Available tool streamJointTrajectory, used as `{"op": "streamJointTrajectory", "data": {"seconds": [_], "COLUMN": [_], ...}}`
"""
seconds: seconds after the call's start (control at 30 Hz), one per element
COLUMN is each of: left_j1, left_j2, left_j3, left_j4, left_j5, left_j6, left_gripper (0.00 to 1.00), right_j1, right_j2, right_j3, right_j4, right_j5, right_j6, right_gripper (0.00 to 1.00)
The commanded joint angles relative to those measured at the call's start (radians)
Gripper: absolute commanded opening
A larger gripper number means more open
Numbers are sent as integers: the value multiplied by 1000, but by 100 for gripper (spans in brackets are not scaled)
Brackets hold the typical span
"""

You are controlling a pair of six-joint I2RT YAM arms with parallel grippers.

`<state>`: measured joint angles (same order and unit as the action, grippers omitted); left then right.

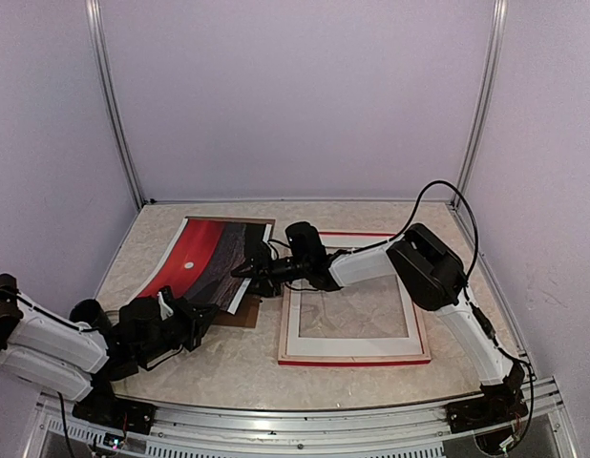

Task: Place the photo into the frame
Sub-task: Pass from the left arm to the right

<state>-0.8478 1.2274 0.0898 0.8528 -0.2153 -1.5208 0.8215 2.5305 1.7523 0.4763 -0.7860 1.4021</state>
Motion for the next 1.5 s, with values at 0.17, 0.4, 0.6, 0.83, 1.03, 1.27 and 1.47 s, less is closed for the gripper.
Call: {"op": "streamJointTrajectory", "data": {"seconds": [0.17, 0.4, 0.6, 0.83, 1.03, 1.27, 1.47], "left_j1": [-35, -56, -59, -59, -59, -56, -46], "left_j2": [-13, 3, 8, -39, -131, -304, -459], "left_j3": [-9, -7, -15, -24, -22, 19, 40], "left_j4": [22, 25, 20, -40, -133, -351, -489], "left_j5": [-14, -18, -11, -13, -16, -101, -170], "left_j6": [11, 12, 8, 2, 14, 113, 165], "left_gripper": [0, 1, 21, 56, 71, 88, 99], "right_j1": [-20, -25, -33, -49, -58, -62, -69], "right_j2": [62, 91, 67, 30, 0, -60, -146], "right_j3": [85, 124, 96, 33, 27, 43, 50], "right_j4": [50, 53, 35, 14, -47, -114, -202], "right_j5": [-15, -24, -27, -19, -18, -33, -26], "right_j6": [43, 56, 39, 17, -35, -119, -203], "right_gripper": [46, 34, 23, 13, 6, 5, 5]}}
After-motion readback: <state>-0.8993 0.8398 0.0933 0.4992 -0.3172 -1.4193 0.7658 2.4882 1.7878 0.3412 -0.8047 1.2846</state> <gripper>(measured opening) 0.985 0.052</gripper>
